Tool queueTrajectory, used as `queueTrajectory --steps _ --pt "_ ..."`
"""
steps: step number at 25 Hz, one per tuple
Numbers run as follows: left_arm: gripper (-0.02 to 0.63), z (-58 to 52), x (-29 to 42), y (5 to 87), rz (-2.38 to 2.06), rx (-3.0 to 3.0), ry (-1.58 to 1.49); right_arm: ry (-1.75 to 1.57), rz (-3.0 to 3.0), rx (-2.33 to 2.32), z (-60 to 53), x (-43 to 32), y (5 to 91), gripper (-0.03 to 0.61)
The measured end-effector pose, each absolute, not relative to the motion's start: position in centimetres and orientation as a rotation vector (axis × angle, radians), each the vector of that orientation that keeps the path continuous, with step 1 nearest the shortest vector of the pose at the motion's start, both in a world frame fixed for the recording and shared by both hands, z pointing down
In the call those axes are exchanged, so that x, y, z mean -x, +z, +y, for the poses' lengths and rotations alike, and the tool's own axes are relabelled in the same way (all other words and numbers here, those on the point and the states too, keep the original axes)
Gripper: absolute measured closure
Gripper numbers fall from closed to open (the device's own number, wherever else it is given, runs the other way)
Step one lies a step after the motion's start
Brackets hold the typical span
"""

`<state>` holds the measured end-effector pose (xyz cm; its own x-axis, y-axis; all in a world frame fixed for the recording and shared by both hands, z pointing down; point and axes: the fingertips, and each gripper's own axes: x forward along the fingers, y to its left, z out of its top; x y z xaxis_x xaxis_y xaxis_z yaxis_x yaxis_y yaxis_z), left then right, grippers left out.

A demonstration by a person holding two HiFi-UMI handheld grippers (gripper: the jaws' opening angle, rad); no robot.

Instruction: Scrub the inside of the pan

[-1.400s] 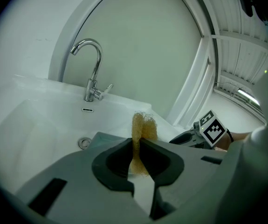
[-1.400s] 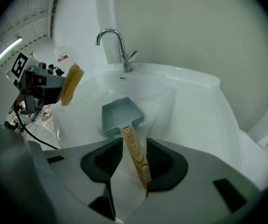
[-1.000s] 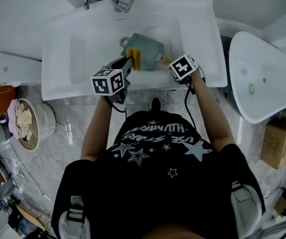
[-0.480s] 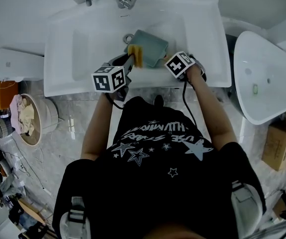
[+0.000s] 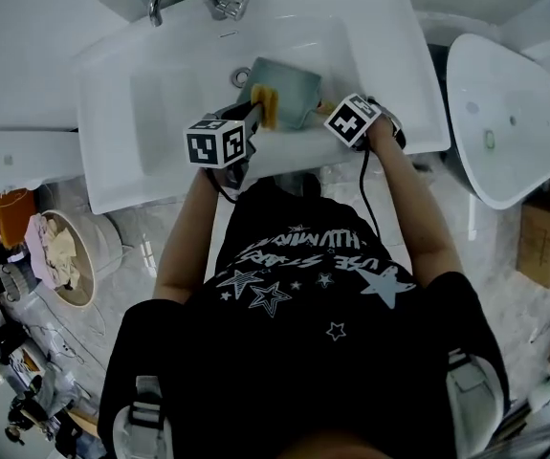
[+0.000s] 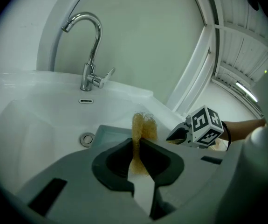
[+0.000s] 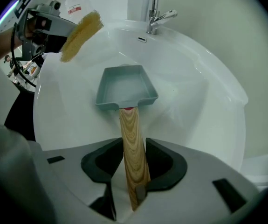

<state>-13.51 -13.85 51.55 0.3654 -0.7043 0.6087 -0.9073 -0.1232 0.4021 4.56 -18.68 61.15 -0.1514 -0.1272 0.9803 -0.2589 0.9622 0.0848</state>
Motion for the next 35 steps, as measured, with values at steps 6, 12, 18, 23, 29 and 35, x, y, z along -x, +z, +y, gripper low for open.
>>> queueTrajectory --steps 6,12,18,23,29,35 --pt "0.563 -15.3 13.3 53.2 -1.269 -1.924 0.413 0.128 -1.718 -0.294 -18.7 -4.4 61.0 0.431" --pt "0.563 -16.7 12.0 55.6 -1.156 -1.954 0.493 0.132 -1.722 -0.312 -18.6 -4.4 61.1 0.430" --pt "0.563 -17.9 10.4 58.1 -1.064 -1.947 0.542 0.125 -1.723 -0.321 -18.7 -4.5 61.1 0.430" --pt "0.563 -18.6 9.4 60.2 -1.002 -1.927 0.577 0.113 -1.724 -0.326 -18.9 -4.4 61.2 0.428" --pt "0.563 -18.9 8.4 62.3 -0.966 -1.885 0.609 0.121 -1.722 -0.324 -18.8 -4.6 61.3 0.428" --pt "0.563 -19.6 7.8 64.3 -0.961 -1.793 0.598 0.133 -1.720 -0.318 -18.9 -4.7 61.3 0.428"
